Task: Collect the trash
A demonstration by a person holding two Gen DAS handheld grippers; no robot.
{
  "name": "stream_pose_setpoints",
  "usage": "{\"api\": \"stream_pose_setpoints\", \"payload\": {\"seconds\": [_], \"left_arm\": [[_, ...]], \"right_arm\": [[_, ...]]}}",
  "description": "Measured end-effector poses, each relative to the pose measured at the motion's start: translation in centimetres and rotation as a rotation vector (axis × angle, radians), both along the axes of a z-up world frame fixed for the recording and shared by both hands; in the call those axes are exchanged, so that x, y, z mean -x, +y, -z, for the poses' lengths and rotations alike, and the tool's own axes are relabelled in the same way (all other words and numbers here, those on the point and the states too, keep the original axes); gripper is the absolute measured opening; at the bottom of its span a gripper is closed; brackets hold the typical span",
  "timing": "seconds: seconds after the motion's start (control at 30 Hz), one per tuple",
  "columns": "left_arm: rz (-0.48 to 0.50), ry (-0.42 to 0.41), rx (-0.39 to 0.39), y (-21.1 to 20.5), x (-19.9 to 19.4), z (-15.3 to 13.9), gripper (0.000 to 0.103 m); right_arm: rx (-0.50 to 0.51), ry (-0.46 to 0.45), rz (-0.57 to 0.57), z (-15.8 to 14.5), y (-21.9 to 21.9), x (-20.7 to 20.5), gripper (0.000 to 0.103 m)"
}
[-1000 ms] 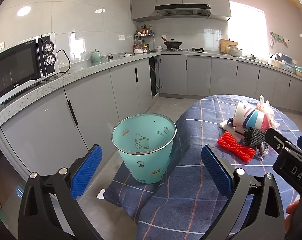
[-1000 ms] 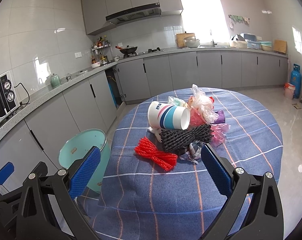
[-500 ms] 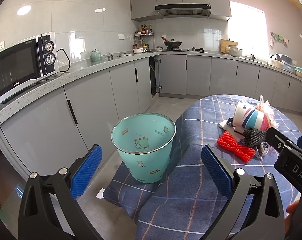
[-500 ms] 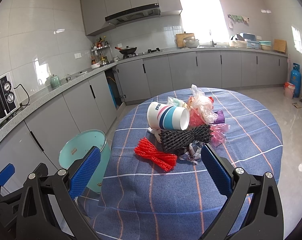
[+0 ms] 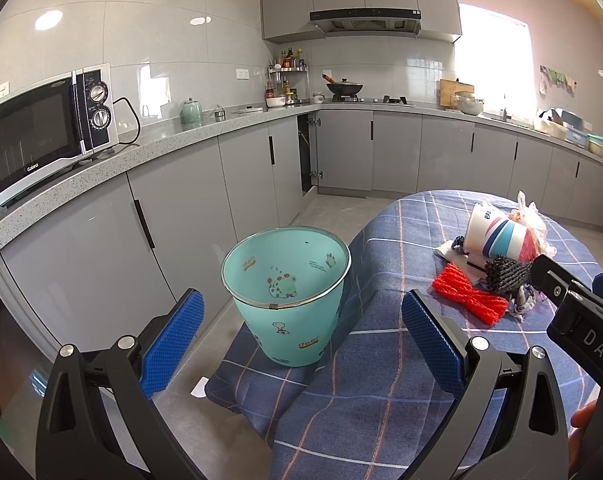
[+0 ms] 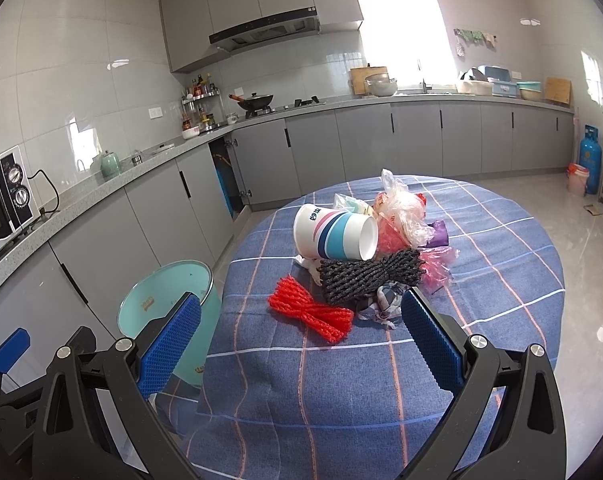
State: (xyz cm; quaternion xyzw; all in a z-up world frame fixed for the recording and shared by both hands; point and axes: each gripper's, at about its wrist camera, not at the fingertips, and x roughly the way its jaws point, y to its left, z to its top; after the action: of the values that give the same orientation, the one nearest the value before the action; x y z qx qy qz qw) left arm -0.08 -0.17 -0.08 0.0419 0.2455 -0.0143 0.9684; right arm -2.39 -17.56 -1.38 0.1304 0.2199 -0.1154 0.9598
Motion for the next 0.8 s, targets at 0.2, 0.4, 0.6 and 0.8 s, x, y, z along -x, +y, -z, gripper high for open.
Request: {"api": "stream_pose_setpoints", "payload": {"seconds": [0.2,0.4,0.6,0.8], "left_arm": [[0.000,0.005,0.002,-0.1,0.0,-0.1,0.098],[0.002,0.010,0.003,-0.1,0.0,0.1,0.098],[0.016,0.029,0.003,-0.3,-0.5,0.7,0.098],[0.036,0.109,0.027,-0.9,-2.4,2.6,0.098]], "right_arm": [[-0.003,0.002,-0.001,0.0,0.0,0.0,0.099],[-0.001,0.004,-0.003,0.0,0.0,0.0,0.099],[0.012,0.017,0.001,0.7,-0.7,-0.4,0.099],[0.012,0.043,0.034,1.8,-3.8,-1.1,0.098]]}}
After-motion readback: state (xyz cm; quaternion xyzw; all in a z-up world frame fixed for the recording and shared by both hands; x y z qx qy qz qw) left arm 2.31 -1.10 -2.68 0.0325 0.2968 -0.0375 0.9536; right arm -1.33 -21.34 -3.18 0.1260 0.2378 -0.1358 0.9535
